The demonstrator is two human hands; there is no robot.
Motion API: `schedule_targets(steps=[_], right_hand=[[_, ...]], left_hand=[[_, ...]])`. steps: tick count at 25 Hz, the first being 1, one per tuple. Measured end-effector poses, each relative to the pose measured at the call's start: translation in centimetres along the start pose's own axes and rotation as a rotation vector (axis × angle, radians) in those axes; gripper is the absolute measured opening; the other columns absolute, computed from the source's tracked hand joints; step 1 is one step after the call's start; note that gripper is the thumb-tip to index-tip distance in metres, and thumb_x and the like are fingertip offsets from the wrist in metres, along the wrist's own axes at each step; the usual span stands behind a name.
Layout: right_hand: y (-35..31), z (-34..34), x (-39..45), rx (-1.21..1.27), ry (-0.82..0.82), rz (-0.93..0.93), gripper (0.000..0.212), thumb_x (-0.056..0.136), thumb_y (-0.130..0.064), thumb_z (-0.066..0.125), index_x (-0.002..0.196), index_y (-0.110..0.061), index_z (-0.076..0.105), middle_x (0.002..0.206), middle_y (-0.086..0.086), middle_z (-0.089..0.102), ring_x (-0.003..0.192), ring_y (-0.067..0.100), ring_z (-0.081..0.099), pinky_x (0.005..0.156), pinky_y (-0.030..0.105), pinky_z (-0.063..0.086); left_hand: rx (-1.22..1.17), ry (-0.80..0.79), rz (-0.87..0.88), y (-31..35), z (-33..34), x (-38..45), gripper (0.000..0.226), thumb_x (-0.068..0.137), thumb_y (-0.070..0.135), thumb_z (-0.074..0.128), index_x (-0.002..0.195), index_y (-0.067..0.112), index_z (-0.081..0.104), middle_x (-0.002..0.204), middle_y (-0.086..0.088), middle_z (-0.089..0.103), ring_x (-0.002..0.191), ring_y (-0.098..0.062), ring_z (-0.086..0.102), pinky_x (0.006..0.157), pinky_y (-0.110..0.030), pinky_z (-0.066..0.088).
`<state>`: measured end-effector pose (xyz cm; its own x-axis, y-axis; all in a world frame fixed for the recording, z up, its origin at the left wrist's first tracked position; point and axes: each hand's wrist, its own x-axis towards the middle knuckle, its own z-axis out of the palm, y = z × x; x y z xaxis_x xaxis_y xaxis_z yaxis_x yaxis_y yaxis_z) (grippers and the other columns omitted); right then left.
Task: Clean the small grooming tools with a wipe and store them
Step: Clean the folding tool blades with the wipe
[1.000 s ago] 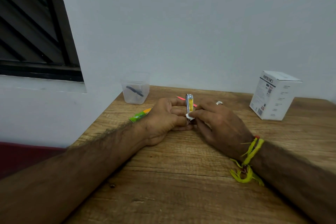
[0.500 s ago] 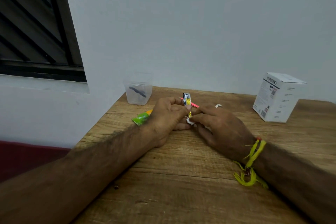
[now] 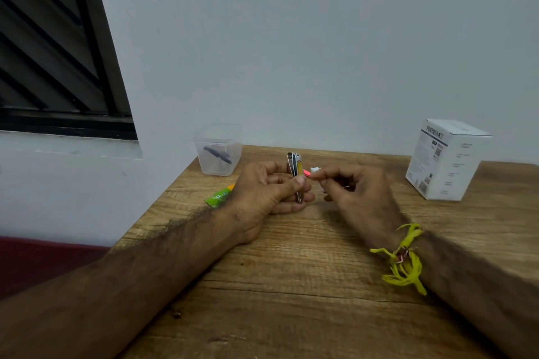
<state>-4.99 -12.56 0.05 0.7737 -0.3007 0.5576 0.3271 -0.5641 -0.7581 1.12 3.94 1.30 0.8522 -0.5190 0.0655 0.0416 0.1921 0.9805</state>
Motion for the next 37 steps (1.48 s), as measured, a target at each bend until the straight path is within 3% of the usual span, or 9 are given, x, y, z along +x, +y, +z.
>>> schedule_targets(steps=[4, 9, 17, 23, 28, 34, 37], right_hand=[[-0.2, 0.5, -0.1, -0.049, -0.069, -0.083, 0.026, 0.085, -0.001, 0.069, 0.092, -0.023, 0.08, 0.086, -0.008, 0.073, 0.078, 0.007, 0.069, 0.073, 0.028, 0.057], [-0.1, 0.6, -0.2, -0.107, -0.054, -0.141, 0.014, 0.082, -0.017, 0.079, 0.089, -0.029, 0.079, 0.077, -0.006, 0.068, 0.072, 0.009, 0.065, 0.065, 0.034, 0.055], [0.1, -0.2, 0.7, 0.076, -0.207, -0.054, 0.02, 0.076, -0.03, 0.082, 0.095, -0.023, 0.081, 0.088, 0.001, 0.075, 0.084, 0.018, 0.07, 0.076, 0.037, 0.057], [0.6, -0.3, 1.2, 0.158, -0.273, -0.012, 0.013, 0.076, -0.025, 0.083, 0.088, -0.021, 0.081, 0.087, 0.0, 0.076, 0.084, 0.02, 0.07, 0.072, 0.027, 0.052], [1.0, -0.2, 0.9, 0.185, -0.313, 0.032, 0.016, 0.078, -0.023, 0.083, 0.091, -0.014, 0.079, 0.089, 0.006, 0.076, 0.086, 0.023, 0.069, 0.079, 0.033, 0.053], [0.7, -0.5, 0.9, 0.274, -0.336, 0.096, 0.011, 0.075, -0.016, 0.083, 0.083, -0.011, 0.077, 0.083, 0.01, 0.074, 0.075, 0.011, 0.061, 0.071, 0.027, 0.048], [0.4, -0.7, 0.6, 0.272, -0.364, 0.073, 0.004, 0.079, -0.013, 0.081, 0.08, -0.013, 0.077, 0.082, 0.01, 0.075, 0.073, 0.009, 0.06, 0.07, 0.024, 0.048]], left_hand=[[0.011, 0.021, -0.01, -0.1, 0.1, 0.2, 0.025, 0.09, 0.004, 0.068, 0.114, -0.003, 0.066, 0.097, -0.022, 0.075, 0.083, -0.029, 0.075, 0.075, -0.038, 0.062], [-0.011, 0.03, -0.013, -0.2, 0.0, 0.1, 0.031, 0.086, 0.005, 0.073, 0.114, -0.005, 0.064, 0.097, -0.021, 0.076, 0.081, -0.028, 0.076, 0.07, -0.035, 0.063], [-0.109, -0.03, -0.018, 0.3, -0.8, 0.3, 0.049, 0.069, 0.008, 0.078, 0.114, -0.006, 0.063, 0.099, -0.019, 0.073, 0.079, -0.025, 0.075, 0.066, -0.033, 0.064], [-0.059, -0.07, 0.016, 0.2, -1.0, 0.7, 0.023, 0.069, 0.009, 0.076, 0.089, 0.001, 0.068, 0.098, -0.015, 0.074, 0.076, -0.022, 0.073, 0.065, -0.032, 0.063], [-0.031, -0.039, 0.022, -0.4, -1.0, 0.4, 0.044, 0.07, 0.011, 0.076, 0.107, -0.009, 0.062, 0.108, -0.023, 0.072, 0.08, -0.027, 0.073, 0.066, -0.033, 0.064], [0.004, -0.075, 0.01, -0.2, -0.9, 0.1, 0.046, 0.073, 0.012, 0.075, 0.108, -0.013, 0.06, 0.11, -0.023, 0.071, 0.084, -0.027, 0.075, 0.067, -0.033, 0.063], [0.034, -0.089, 0.023, -0.2, -0.5, -0.2, 0.03, 0.081, 0.009, 0.073, 0.105, -0.006, 0.065, 0.107, -0.023, 0.072, 0.084, -0.028, 0.074, 0.071, -0.037, 0.064]])
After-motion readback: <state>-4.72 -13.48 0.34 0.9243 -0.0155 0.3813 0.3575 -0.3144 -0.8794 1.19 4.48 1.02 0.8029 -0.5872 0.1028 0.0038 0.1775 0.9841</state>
